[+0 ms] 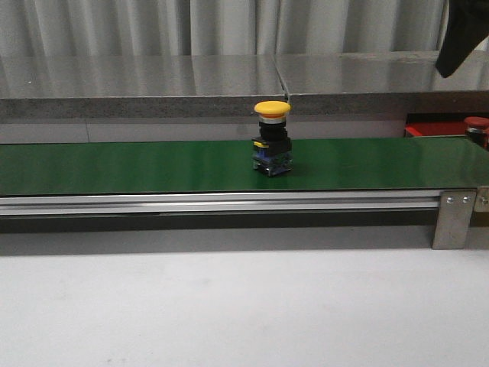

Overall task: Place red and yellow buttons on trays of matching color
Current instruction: 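Grasp the yellow button arriving at the belt end with the right gripper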

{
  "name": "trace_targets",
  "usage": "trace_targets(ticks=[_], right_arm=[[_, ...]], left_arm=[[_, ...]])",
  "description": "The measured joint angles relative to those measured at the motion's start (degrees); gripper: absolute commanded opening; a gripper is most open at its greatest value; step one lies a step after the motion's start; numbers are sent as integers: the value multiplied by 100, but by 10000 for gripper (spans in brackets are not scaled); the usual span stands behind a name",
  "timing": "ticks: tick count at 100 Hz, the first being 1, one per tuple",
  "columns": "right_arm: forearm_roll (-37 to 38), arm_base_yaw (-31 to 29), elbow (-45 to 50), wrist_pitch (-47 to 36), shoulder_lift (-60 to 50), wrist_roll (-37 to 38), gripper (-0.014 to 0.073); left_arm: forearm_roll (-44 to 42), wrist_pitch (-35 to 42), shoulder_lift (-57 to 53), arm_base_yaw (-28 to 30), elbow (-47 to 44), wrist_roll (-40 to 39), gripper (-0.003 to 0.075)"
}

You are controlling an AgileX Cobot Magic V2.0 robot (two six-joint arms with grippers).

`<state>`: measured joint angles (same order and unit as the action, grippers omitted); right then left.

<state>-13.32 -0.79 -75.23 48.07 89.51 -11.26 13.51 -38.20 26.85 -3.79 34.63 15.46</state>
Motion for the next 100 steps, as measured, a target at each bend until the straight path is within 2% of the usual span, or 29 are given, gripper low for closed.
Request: trace_targets(ticks=[19, 46, 74, 84, 100], right_arm=[[12, 730, -55, 380, 30, -338, 645], [12, 1476, -939, 1376, 809, -1051, 645], [23, 1897, -1617, 1333, 1594, -1246, 633], [23, 1909, -1715, 1181, 1766, -1246, 537], [58, 1909, -1723, 947, 1866, -1248, 236]], left_arm=[[0, 0, 0, 0, 0, 0, -19], [0, 0, 0, 0, 0, 0, -19], [0, 0, 0, 0, 0, 0, -19], [0, 0, 0, 0, 0, 0, -19], [0, 0, 0, 0, 0, 0, -19]])
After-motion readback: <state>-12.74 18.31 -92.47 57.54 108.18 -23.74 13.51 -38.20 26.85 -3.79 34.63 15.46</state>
